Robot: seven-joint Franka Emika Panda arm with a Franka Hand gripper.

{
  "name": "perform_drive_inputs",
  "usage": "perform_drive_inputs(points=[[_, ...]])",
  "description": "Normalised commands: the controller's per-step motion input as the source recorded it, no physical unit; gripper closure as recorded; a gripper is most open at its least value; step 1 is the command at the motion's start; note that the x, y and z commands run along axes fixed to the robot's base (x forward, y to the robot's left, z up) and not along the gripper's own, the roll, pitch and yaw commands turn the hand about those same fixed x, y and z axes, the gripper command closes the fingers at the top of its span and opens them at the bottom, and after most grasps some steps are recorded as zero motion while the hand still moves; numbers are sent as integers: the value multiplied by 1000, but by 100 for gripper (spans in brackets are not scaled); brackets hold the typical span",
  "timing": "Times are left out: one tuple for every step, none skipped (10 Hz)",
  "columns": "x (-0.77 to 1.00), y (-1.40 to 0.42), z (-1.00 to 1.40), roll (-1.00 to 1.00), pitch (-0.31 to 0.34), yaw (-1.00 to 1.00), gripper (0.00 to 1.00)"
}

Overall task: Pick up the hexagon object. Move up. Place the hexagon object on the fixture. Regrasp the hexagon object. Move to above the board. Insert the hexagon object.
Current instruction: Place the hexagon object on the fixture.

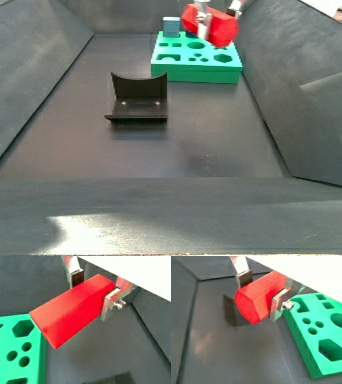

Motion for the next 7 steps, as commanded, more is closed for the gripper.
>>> perform_drive_inputs(points=[[1000,-456,-76,-55,47,-1000,100],[1000,-388,-69,-54,59,-1000,100],[1000,-328,-61,-50,78,-1000,100],[1000,-265,-51,-45,99,-1000,100],[1000,-215,-41,-37,131,-1000,100],[1000,-173,-33,-18,139,-758,100],[992,-118,-21,8,134,-449,100]])
